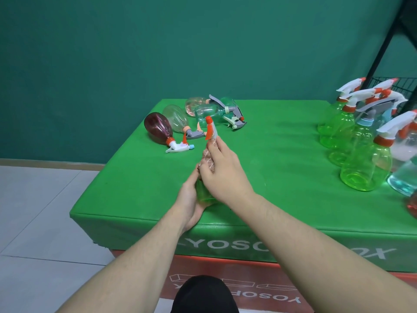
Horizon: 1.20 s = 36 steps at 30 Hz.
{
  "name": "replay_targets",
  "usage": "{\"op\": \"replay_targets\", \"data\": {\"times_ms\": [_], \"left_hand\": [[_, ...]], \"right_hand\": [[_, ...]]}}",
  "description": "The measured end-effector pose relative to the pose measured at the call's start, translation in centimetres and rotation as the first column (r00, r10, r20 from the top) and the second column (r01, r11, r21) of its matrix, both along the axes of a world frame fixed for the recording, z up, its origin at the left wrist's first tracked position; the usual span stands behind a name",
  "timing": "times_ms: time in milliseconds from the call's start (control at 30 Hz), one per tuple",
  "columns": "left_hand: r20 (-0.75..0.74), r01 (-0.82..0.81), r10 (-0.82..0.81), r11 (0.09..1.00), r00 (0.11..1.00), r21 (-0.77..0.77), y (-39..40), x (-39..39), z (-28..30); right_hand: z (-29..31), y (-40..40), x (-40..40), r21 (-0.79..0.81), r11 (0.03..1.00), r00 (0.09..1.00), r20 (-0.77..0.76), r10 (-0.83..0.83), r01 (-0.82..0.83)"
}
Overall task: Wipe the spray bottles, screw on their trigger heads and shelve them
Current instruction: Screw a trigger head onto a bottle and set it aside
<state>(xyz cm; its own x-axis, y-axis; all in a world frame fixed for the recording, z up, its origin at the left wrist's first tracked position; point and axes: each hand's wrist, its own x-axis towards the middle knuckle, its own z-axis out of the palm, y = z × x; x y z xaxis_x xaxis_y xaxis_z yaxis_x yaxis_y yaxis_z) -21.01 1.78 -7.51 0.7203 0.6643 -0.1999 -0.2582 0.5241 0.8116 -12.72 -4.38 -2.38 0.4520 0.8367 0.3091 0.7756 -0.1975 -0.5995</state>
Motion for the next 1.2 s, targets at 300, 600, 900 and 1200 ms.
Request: {"op": "replay_targets", "data": {"times_ms": [300,600,900,1200], "left_hand": [[-0.079,-0.050,0.051,0.998,0.996,0.027,-0.3,0.0,0.1],[-0.078,0.013,-0.010,0.999,0.997,0.039,-1.0,-0.2,0.5],[-0.061,0.026,-0.020,0.996,0.998,0.090,-0.9,-0.1,0.6],[0.007,-0.010,0.010,0.999,1.000,0.037,-0.3,-0.1,0.5]], "right_hand": [[-3.2,-2.6,-0.5,0.079,0.990,0.969,0.229,0.095,-0.116],[-5.6,-5.4,-1.5,0.036,0.982,0.905,0.396,0.158,-0.187],[-3.5,-3.6,-1.1,0.074,0.990,0.977,0.185,0.105,-0.121],[0.3,0.0,0.4,0.069,0.995,0.995,0.066,-0.078,0.074]]}}
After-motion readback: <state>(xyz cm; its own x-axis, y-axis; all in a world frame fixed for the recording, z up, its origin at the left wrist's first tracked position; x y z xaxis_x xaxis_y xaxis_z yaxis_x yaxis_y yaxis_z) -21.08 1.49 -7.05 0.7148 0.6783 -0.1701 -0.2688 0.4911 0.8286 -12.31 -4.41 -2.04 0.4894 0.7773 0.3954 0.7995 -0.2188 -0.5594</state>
